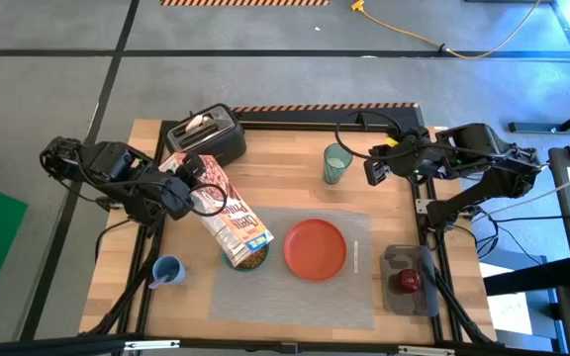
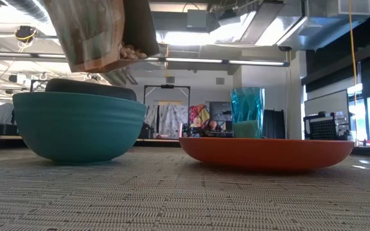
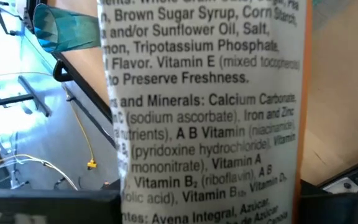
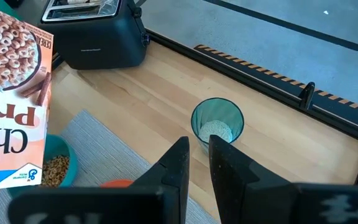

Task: Arrange a breakfast setting
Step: Pour the cereals into the green bowl

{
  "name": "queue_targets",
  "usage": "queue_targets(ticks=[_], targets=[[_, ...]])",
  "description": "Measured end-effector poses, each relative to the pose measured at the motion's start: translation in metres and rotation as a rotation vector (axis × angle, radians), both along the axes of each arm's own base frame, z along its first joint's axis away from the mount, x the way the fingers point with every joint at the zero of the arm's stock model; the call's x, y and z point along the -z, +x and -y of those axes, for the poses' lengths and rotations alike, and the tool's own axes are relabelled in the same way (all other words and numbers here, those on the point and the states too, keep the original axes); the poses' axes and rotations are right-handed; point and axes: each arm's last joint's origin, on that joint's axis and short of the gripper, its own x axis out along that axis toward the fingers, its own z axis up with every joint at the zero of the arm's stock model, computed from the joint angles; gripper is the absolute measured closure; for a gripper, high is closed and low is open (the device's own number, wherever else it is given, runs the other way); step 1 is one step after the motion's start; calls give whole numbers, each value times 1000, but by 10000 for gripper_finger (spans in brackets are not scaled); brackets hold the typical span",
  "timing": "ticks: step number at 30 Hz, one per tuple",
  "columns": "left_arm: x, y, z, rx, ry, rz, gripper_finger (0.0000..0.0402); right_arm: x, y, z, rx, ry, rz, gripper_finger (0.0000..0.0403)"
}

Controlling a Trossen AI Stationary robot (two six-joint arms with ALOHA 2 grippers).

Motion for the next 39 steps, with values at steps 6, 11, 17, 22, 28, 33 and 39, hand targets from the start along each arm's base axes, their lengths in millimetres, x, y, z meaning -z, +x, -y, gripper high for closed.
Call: queue_targets(ticks=[6, 11, 17, 22, 28, 33, 39], targets=[[0, 0, 0, -32, -36, 10, 264, 0, 0, 0, 0, 0, 0, 349], [0, -1, 1, -58, -78, 13, 264, 0, 0, 0, -1, 0, -1, 349], [0, -1, 1, -95, -107, 23, 264, 0, 0, 0, -2, 1, -1, 349], [0, -1, 1, -118, -119, 30, 264, 0, 1, 0, -12, -6, -2, 349], [0, -1, 1, -158, -141, 44, 264, 0, 1, 0, -17, -9, -6, 349], [0, -1, 1, -188, -157, 54, 264, 0, 1, 0, -14, -18, -6, 349], [0, 1, 2, -207, -202, 76, 264, 0, 1, 0, -24, -26, -13, 349]])
